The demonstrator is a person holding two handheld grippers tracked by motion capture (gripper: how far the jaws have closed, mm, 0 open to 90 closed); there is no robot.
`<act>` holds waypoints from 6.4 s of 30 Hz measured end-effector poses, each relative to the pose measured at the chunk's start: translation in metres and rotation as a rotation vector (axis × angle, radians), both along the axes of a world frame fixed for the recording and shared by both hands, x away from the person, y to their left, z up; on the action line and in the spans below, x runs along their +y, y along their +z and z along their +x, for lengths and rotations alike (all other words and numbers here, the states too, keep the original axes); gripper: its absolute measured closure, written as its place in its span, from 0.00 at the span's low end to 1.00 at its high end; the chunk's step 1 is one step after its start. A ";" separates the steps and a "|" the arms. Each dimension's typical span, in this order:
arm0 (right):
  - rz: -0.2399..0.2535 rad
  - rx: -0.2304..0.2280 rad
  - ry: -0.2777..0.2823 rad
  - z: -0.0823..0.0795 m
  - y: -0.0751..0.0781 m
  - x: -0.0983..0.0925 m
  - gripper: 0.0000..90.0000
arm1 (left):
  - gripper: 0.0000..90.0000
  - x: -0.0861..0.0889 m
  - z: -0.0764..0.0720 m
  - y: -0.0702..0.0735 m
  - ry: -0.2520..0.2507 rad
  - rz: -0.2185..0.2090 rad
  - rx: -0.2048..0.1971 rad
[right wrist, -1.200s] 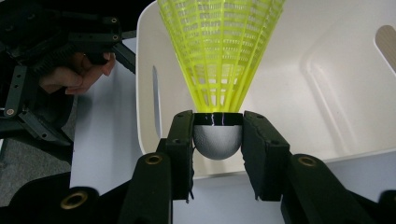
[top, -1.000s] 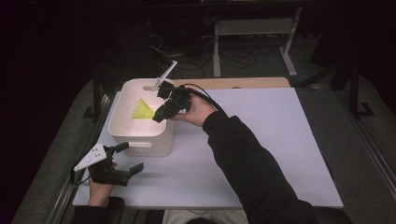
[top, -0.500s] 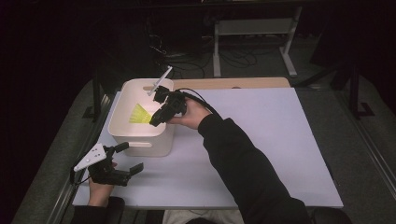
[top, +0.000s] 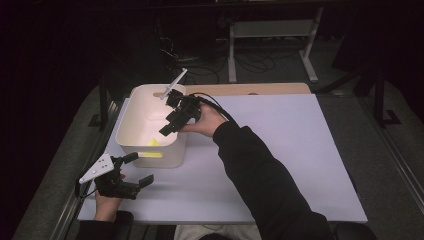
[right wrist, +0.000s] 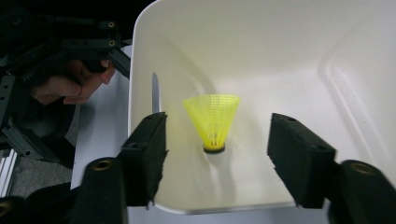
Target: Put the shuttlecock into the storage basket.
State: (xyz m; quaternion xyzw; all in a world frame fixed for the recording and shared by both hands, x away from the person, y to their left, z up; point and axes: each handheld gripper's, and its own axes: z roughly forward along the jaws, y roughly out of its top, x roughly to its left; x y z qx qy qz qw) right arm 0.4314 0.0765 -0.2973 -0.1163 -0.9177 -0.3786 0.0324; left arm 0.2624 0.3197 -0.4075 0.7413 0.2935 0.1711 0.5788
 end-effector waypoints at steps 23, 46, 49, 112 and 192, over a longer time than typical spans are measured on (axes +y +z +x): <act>0.028 -0.084 -0.075 -0.010 0.018 -0.035 0.00 | 0.00 0.000 0.000 0.000 0.003 0.005 0.002; 0.040 -0.106 -0.155 -0.010 0.017 -0.079 0.00 | 0.00 0.000 0.000 0.000 0.005 0.007 0.002; 0.042 -0.107 -0.163 -0.011 0.016 -0.085 0.00 | 0.00 0.000 0.000 0.000 0.006 0.006 0.003; 0.168 -0.077 -0.319 -0.040 -0.028 -0.208 0.00 | 0.00 0.000 0.000 -0.001 0.015 0.013 0.005; 0.233 -0.110 -0.563 -0.108 -0.102 -0.325 0.00 | 0.00 0.001 -0.003 -0.001 0.014 0.020 0.001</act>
